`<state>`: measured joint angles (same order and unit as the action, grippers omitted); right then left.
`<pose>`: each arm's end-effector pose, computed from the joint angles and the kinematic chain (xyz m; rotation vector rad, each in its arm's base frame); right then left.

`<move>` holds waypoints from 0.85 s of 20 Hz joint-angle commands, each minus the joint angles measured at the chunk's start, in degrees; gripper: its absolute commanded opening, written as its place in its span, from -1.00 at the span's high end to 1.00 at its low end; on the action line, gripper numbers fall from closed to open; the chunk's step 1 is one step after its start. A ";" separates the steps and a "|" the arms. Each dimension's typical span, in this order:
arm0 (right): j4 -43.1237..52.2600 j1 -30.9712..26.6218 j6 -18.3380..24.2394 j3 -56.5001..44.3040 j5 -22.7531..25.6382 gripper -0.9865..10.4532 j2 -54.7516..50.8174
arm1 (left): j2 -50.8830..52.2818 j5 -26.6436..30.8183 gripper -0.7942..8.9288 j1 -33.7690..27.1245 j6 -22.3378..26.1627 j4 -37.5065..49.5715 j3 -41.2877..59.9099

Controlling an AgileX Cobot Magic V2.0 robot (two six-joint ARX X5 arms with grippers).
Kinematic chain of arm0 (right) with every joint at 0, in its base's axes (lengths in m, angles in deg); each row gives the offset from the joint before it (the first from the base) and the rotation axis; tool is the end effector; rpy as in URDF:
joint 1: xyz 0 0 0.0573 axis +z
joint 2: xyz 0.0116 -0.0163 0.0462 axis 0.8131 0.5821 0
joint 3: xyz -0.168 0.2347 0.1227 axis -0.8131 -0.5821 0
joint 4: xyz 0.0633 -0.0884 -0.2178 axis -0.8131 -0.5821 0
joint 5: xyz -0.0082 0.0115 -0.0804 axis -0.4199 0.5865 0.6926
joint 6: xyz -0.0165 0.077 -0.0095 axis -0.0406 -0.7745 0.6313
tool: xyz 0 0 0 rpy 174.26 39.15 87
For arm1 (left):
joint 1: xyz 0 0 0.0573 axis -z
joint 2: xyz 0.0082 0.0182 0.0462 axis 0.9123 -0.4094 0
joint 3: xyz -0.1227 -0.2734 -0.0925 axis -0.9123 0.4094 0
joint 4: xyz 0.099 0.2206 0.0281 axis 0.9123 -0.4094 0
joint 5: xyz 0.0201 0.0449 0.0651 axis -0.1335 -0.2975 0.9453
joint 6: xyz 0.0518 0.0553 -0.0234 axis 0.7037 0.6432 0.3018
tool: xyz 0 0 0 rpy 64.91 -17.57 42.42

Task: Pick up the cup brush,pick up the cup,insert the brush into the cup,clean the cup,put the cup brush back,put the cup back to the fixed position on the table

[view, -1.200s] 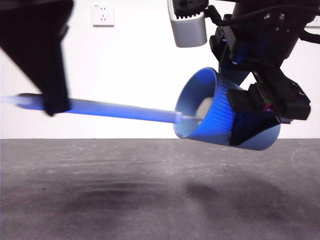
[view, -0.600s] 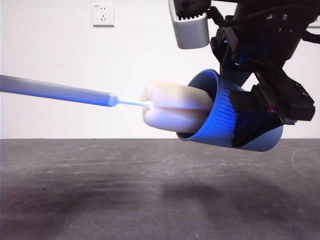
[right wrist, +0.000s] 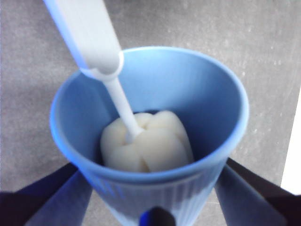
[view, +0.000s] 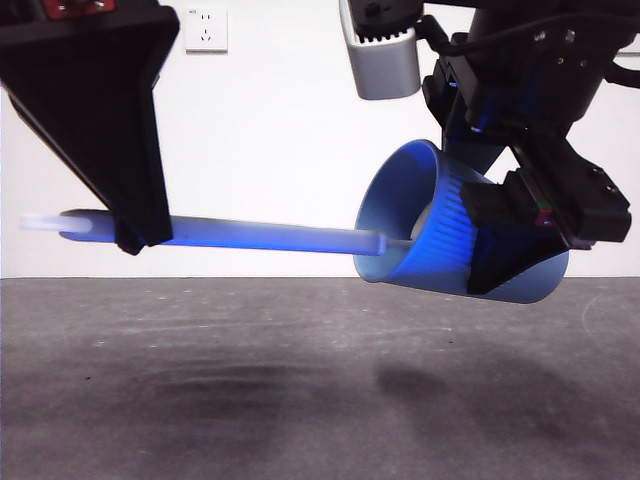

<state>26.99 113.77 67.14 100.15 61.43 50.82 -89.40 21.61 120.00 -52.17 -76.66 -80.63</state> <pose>0.1496 0.1841 0.2419 -1.4820 0.5181 0.7240 0.1286 -0.1794 0.2715 0.6177 1.0358 -0.8967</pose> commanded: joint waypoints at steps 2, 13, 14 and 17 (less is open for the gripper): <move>0.20 0.37 -0.24 0.20 -0.81 0.86 0.02 | 0.42 1.01 0.85 0.07 -1.27 -2.23 -0.15; -0.09 0.33 -8.94 0.20 0.90 0.86 -0.02 | 18.45 8.70 0.85 0.11 -6.64 -24.24 -0.15; -0.09 0.33 -10.38 0.20 1.64 0.86 -0.04 | 20.13 10.10 0.85 0.11 -7.67 -26.69 -0.15; -0.04 0.33 -16.81 0.20 4.15 0.86 -0.63 | 24.48 12.66 0.85 0.11 -11.87 -29.29 -0.15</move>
<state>26.50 114.02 54.16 100.15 65.12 50.54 -65.14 33.87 120.05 -61.55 -103.43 -80.74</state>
